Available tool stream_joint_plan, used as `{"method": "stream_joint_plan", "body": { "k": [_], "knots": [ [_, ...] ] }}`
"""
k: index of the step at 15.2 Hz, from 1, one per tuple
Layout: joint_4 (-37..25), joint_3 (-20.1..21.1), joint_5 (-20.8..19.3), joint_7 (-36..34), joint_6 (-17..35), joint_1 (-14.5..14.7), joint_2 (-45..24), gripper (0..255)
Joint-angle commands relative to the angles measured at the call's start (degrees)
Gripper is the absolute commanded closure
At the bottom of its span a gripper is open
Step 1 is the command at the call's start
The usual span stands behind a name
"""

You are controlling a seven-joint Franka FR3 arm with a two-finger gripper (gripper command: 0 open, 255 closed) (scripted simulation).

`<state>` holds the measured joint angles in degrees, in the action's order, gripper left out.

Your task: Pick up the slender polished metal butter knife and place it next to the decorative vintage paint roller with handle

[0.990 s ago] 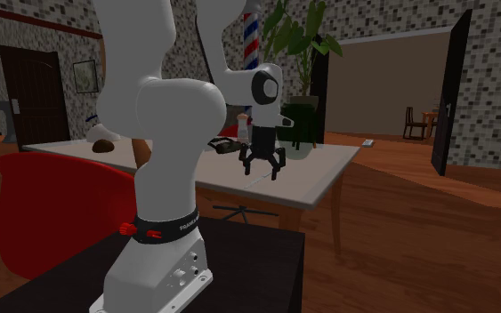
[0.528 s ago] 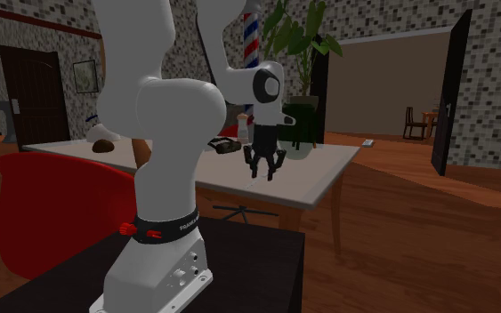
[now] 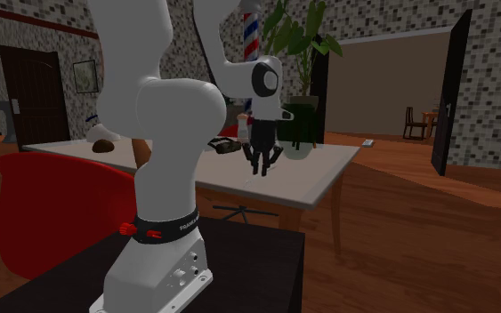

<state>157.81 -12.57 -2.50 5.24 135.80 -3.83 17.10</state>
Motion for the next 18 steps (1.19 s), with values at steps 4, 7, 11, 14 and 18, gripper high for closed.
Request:
{"method": "stream_joint_plan", "body": {
  "k": [4,7,11,14,18],
  "knots": [
    [-1.48,0.33,-0.63,-0.4,-5.2,-0.44,3.67,255],
    [-2.52,0.6,-0.82,-0.68,-8.16,-0.58,5.61,255],
    [-4.1,0.95,-0.97,-0.99,-12.03,-0.71,7.91,255],
    [-5.43,1.21,-1.02,-1.18,-14.85,-0.77,9.42,255],
    [-7.37,1.53,-1.03,-1.39,-18.52,-0.82,11.15,255]
  ]
}}
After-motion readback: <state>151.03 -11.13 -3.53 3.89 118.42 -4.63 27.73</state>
